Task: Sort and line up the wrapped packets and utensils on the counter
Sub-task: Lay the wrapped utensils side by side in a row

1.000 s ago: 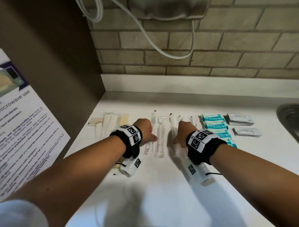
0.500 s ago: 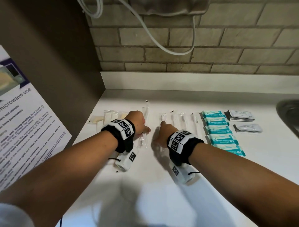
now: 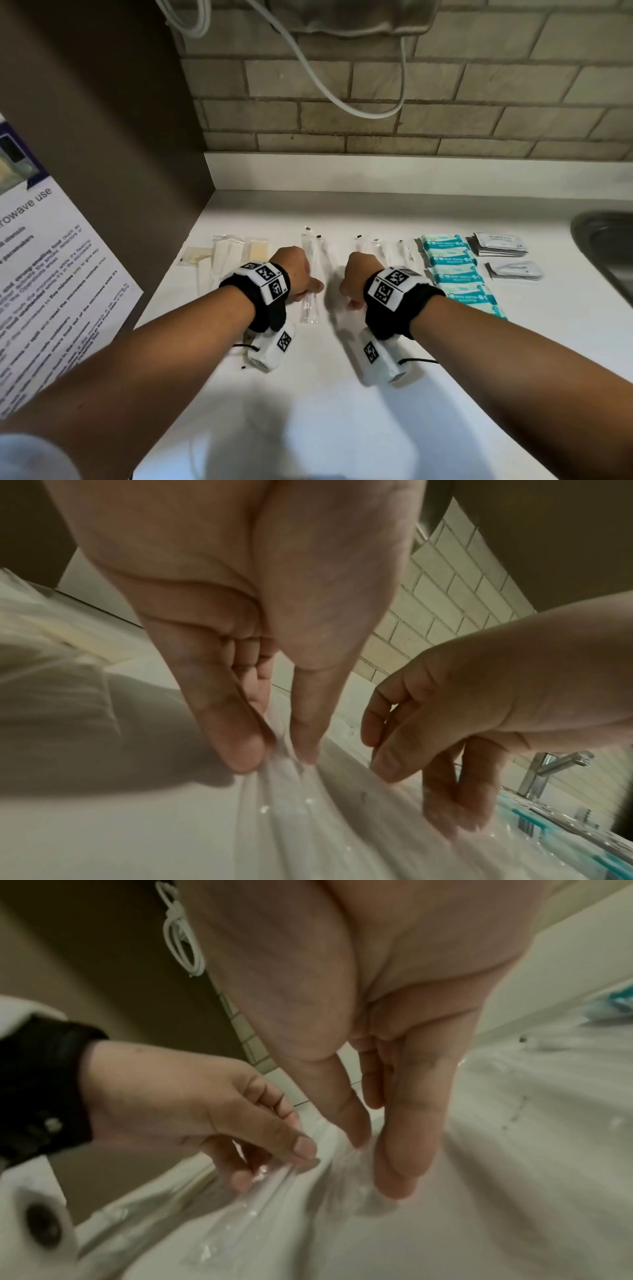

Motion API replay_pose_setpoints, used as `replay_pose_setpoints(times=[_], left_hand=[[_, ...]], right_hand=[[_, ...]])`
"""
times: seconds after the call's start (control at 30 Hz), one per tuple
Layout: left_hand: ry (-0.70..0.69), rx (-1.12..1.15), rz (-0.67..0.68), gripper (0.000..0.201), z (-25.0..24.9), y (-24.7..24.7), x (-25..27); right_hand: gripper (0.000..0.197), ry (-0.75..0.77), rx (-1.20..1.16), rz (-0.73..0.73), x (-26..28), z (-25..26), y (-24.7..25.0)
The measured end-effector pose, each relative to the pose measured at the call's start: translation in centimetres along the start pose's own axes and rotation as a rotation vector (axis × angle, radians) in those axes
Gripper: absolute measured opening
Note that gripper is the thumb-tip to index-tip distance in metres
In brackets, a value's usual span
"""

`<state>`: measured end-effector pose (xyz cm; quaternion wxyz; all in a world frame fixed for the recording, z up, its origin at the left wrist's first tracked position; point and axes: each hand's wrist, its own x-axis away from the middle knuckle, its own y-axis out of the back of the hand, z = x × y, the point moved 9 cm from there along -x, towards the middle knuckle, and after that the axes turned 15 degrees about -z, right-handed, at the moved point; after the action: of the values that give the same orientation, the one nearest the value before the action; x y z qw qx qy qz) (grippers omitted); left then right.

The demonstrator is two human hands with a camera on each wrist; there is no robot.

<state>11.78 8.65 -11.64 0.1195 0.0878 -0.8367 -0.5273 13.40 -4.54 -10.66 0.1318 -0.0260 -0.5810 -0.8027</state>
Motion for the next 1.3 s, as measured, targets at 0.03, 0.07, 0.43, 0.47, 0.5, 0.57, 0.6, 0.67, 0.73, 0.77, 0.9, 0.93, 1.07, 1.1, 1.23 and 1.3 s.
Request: replay_pose_setpoints(times=[0.03, 0.07, 0.43, 0.47, 0.5, 0.57, 0.6, 0.67, 0.73, 0.77, 0.9, 0.93, 1.07, 1.1, 1.23, 1.3], left_hand=[[-0.003, 0.007, 0.0, 0.033, -0.2, -0.1, -0.1], [-0.006, 0.016, -0.001, 0.034, -0.3, -0.1, -0.1], [-0.037, -0.03, -0.052, 0.057, 0.1, 0.9, -0.3], [-0.04, -0.017, -0.038, 0.064, 0.1, 0.8, -0.2], [-0.038, 0.005, -0.011, 0.069, 0.0, 0.5, 0.1], [-0.027, 0.053, 0.035, 0.073, -0.3, -0.3, 0.6], [-0.022, 0.075, 0.041, 0.074, -0.4, -0.5, 0.8], [-0.027, 0.088, 0.036, 0.077, -0.7, -0.9, 0.9], [-0.032, 0.09, 0.04, 0.079, -1.1, -1.1, 1.0], [-0.028, 0.092, 0.044, 0.079, -1.1, -1.2, 1.0], [-0.01, 0.094, 0.045, 0.079, -1.3, -1.2, 0.9], [-0.005, 0.097, 0.043, 0.078, -1.3, -1.2, 0.9], [0.016, 0.113, 0.04, 0.076, -1.2, -1.2, 0.8], [0.017, 0.109, 0.04, 0.075, -1.1, -1.2, 0.8], [0.008, 0.105, 0.03, 0.075, -1.3, -1.1, 0.5], [0.001, 0.108, 0.024, 0.074, -1.5, -1.1, 0.4]], right_hand=[[0.023, 0.013, 0.052, -0.021, 0.1, -0.1, 0.1], [0.019, 0.026, 0.07, -0.042, 0.3, -0.1, 0.2], [0.069, 0.387, 0.321, 0.034, 1.5, 2.4, -1.4], [0.066, 0.381, 0.32, 0.041, 1.6, 2.2, -1.6], [0.062, 0.374, 0.315, 0.044, 1.7, 2.0, -1.7], [0.055, 0.369, 0.318, 0.05, 1.9, 1.7, -1.6], [0.051, 0.36, 0.318, 0.058, 1.9, 1.4, -1.5], [0.048, 0.339, 0.31, 0.065, 1.9, 0.9, -1.4], [0.05, 0.318, 0.305, 0.064, 2.0, 0.4, -1.2], [0.051, 0.305, 0.299, 0.065, 2.0, 0.2, -1.1], [0.053, 0.289, 0.285, 0.077, 2.1, 0.1, -0.9], [0.054, 0.289, 0.28, 0.075, 2.0, 0.1, -1.0], [0.057, 0.318, 0.271, 0.035, 1.8, 0.3, -0.7], [0.056, 0.338, 0.268, 0.032, 1.8, 0.3, -0.6], [0.046, 0.403, 0.251, 0.04, 1.8, 0.4, -0.6], [0.045, 0.414, 0.256, 0.046, 1.7, 0.3, -0.8]])
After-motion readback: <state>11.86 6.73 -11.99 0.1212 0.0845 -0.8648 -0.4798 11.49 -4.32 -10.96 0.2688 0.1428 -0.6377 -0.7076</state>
